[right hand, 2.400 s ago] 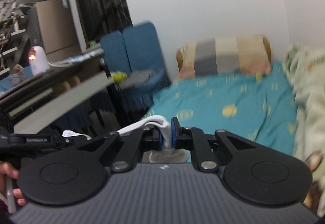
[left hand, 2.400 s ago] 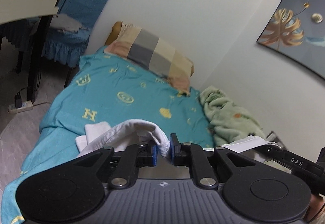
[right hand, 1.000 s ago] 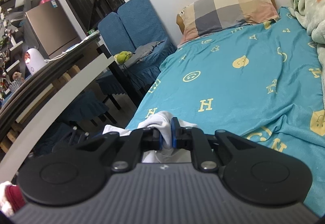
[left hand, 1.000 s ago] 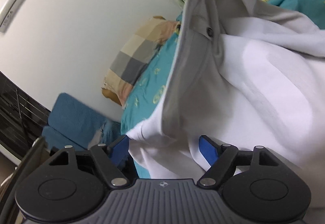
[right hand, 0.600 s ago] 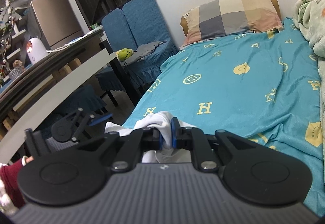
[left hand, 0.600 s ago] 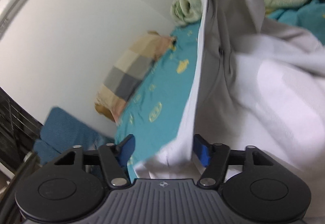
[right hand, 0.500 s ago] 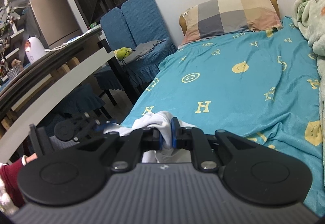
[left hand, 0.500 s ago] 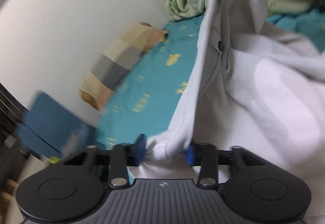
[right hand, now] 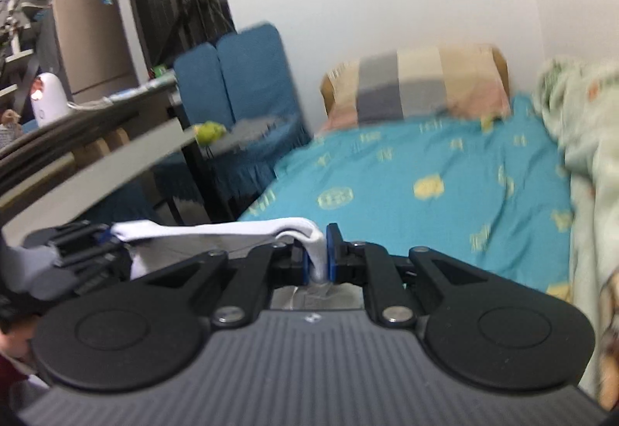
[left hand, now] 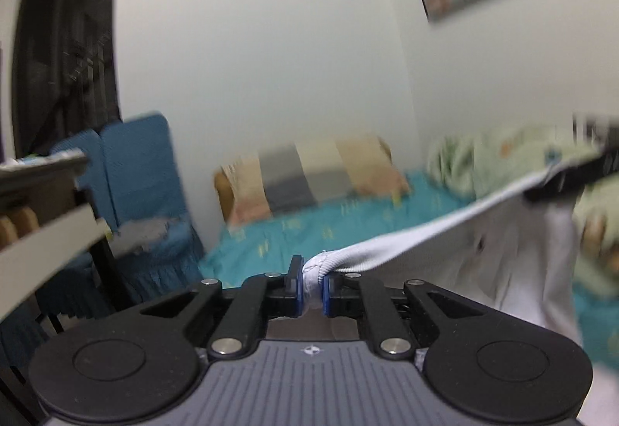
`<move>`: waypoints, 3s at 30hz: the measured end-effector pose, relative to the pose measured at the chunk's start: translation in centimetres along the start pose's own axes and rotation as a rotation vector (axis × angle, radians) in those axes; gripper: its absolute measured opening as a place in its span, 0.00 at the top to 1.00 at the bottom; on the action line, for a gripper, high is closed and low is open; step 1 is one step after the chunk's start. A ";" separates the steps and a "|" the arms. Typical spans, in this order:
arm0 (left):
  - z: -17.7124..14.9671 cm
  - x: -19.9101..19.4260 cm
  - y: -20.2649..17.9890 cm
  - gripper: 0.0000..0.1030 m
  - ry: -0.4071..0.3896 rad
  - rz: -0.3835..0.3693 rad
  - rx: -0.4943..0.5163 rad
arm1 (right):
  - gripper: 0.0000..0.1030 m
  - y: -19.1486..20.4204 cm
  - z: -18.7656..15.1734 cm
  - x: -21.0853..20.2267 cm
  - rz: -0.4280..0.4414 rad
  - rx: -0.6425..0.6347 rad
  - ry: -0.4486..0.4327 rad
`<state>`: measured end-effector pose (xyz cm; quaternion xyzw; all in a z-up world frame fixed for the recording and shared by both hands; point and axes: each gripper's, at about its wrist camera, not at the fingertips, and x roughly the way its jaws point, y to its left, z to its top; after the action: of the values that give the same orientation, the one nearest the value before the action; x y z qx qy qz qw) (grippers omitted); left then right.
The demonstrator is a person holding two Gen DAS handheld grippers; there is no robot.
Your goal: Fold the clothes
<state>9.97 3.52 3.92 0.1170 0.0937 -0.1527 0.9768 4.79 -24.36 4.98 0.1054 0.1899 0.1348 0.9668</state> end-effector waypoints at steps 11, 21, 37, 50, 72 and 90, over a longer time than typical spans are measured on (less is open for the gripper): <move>21.4 -19.4 3.6 0.91 -0.324 0.072 -0.109 | 0.88 10.4 14.9 -16.5 0.040 -0.207 -0.362; 35.9 -39.9 1.1 0.91 -0.515 0.106 -0.059 | 0.88 18.4 22.1 -33.8 -0.001 -0.399 -0.615; 38.8 -32.3 -1.3 0.90 -0.333 0.089 -0.019 | 0.88 14.9 28.6 -30.2 -0.050 -0.374 -0.492; 17.5 12.7 0.8 0.89 0.040 0.059 -0.143 | 0.88 -3.3 17.9 7.1 -0.153 -0.146 -0.132; -13.8 52.4 7.1 0.36 0.540 -0.087 -0.344 | 0.65 -22.2 1.2 41.6 -0.117 0.254 0.281; -3.7 24.5 9.6 0.21 0.395 -0.085 -0.399 | 0.13 -13.7 4.1 25.8 -0.118 0.149 0.151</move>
<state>35.48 6.60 -3.03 -0.0541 0.3151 -0.1464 0.9361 32.47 -30.11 -3.53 0.1551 0.2778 0.0706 0.9454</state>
